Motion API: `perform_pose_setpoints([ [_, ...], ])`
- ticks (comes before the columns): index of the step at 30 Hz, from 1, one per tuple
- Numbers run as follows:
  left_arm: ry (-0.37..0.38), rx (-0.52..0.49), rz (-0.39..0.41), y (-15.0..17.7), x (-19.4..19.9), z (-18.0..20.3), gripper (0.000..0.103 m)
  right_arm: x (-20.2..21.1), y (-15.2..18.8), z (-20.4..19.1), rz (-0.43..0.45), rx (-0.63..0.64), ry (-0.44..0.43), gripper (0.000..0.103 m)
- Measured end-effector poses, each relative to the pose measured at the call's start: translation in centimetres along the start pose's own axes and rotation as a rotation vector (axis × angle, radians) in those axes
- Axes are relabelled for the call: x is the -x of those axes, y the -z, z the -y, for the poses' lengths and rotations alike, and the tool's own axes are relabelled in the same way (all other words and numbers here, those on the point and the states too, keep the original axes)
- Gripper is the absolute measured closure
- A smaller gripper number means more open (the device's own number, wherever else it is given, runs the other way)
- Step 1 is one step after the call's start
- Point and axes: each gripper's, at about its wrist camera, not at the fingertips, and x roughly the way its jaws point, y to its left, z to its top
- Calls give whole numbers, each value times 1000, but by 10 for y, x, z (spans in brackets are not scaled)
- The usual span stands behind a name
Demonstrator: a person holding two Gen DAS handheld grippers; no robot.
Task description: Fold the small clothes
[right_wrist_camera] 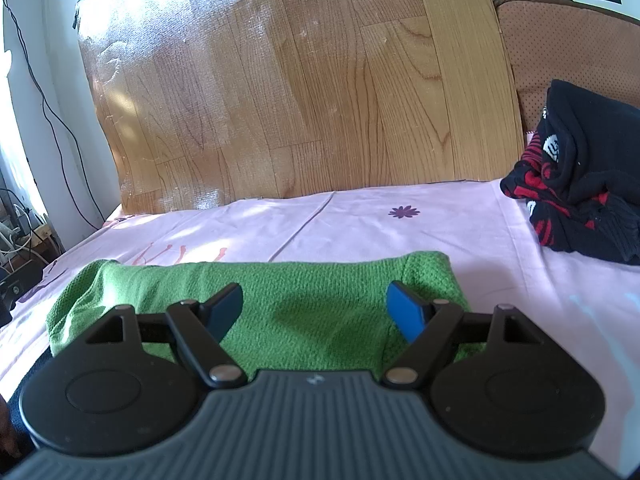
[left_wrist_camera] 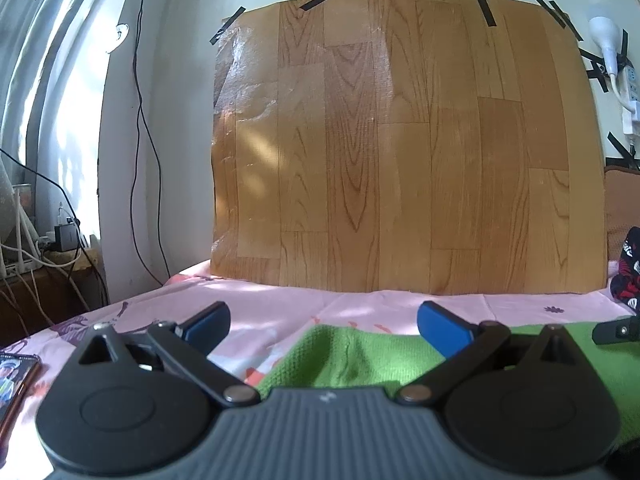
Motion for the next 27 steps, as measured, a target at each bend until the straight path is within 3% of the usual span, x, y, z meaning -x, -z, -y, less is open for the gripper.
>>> perform_pose_setpoints([
  [10, -11, -65, 33, 1, 6, 11, 0, 0, 0, 0, 1, 0, 0, 22],
  [20, -49, -65, 150, -1, 22, 12, 0, 1, 1, 0, 2, 0, 2, 20],
  [27, -39, -76, 72, -2, 11, 11, 0, 1, 0, -1, 4, 0, 3, 19],
])
